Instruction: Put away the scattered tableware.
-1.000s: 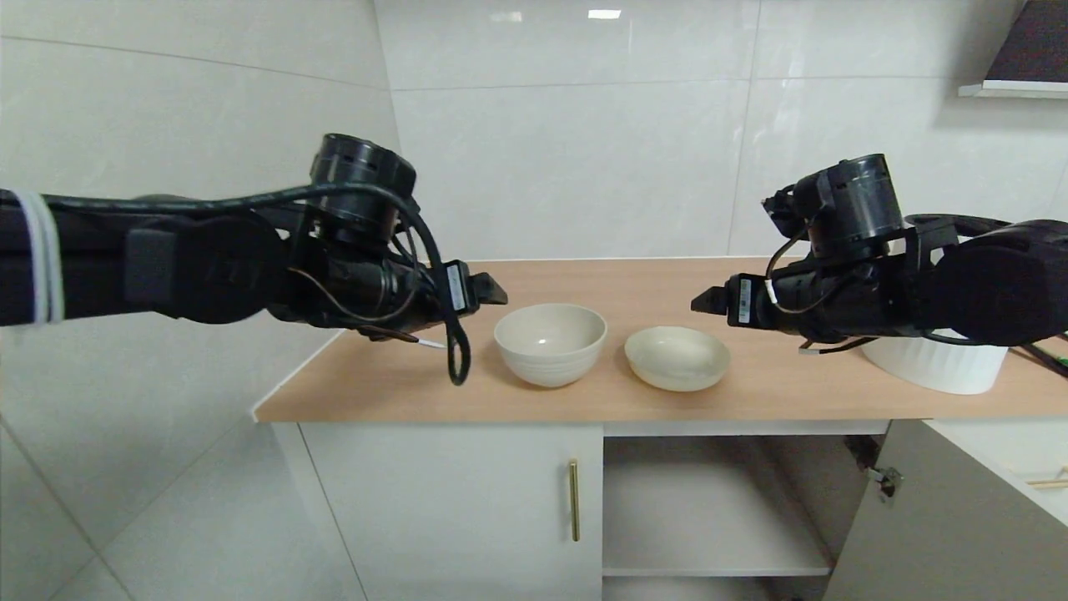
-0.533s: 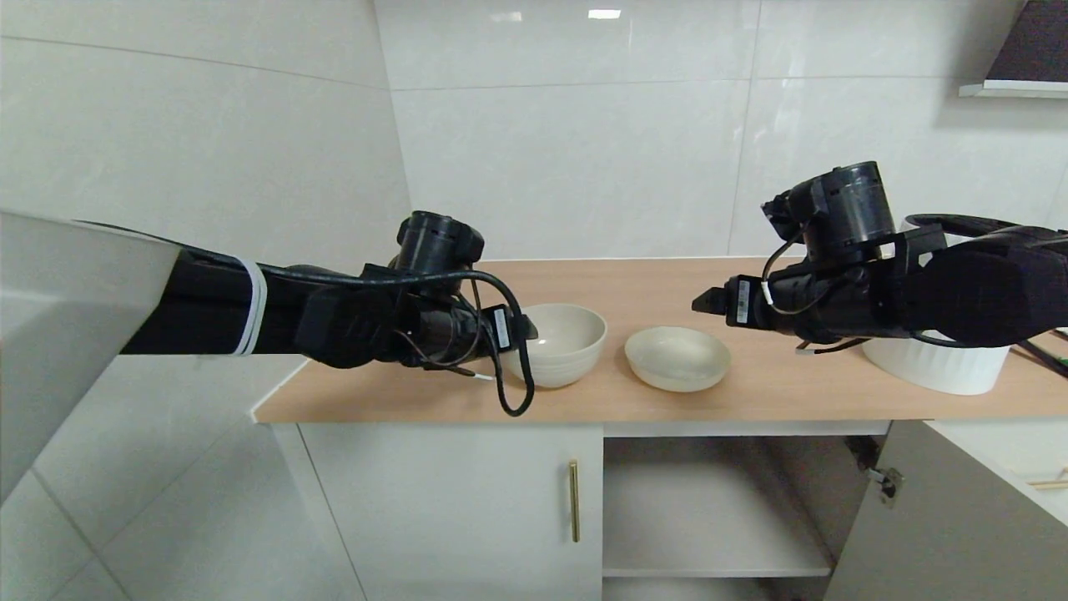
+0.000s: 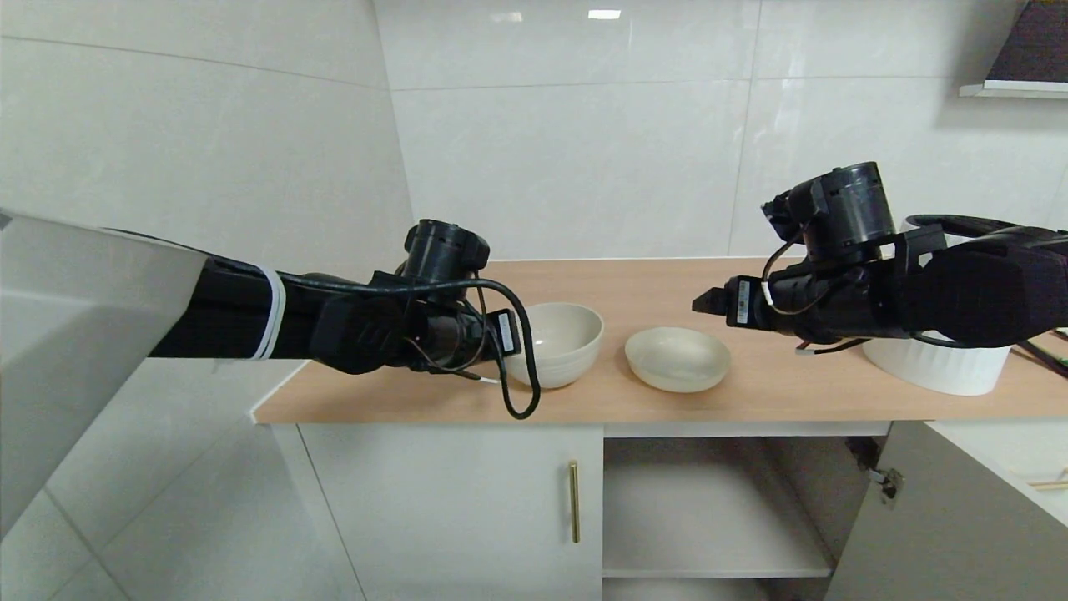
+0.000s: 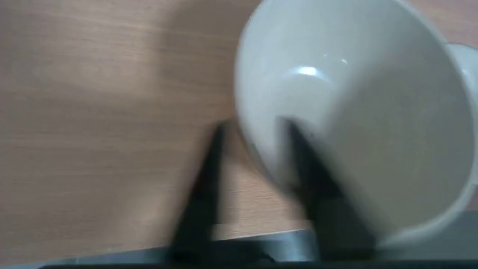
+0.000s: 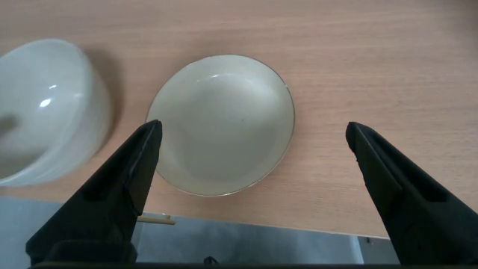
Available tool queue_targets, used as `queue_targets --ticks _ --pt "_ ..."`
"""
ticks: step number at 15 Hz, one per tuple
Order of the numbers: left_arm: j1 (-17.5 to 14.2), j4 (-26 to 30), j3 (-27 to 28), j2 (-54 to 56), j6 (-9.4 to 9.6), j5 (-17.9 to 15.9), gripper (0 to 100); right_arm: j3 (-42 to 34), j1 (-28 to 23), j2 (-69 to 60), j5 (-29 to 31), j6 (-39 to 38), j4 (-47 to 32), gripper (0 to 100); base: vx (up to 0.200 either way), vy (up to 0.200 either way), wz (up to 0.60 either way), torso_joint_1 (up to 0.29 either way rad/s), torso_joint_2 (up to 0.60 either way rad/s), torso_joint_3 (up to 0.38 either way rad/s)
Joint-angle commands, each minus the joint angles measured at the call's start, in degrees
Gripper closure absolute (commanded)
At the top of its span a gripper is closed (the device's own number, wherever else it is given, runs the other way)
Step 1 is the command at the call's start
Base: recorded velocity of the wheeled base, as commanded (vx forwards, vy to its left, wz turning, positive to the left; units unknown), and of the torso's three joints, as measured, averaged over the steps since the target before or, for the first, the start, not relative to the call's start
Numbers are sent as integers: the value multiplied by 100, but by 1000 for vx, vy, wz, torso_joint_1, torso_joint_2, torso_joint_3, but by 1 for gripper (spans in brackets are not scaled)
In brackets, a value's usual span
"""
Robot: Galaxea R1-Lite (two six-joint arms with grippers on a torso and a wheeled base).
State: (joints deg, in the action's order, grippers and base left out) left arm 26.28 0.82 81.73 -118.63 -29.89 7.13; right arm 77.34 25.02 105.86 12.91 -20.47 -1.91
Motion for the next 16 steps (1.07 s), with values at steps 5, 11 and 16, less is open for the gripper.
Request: queue_targets --ticks 5,11,16 --pt "0 6 -289 1052 -272 -195 100 18 -5 57 -17 8 -20 0 0 0 0 0 0 0" --pt "0 -3 -966 1922 -245 -546 100 440 -269 945 370 60 -380 0 0 0 0 0 0 0" --pt "61 -3 -1080 1975 -184 -616 100 669 -348 1314 555 78 -617 0 0 0 0 0 0 0"
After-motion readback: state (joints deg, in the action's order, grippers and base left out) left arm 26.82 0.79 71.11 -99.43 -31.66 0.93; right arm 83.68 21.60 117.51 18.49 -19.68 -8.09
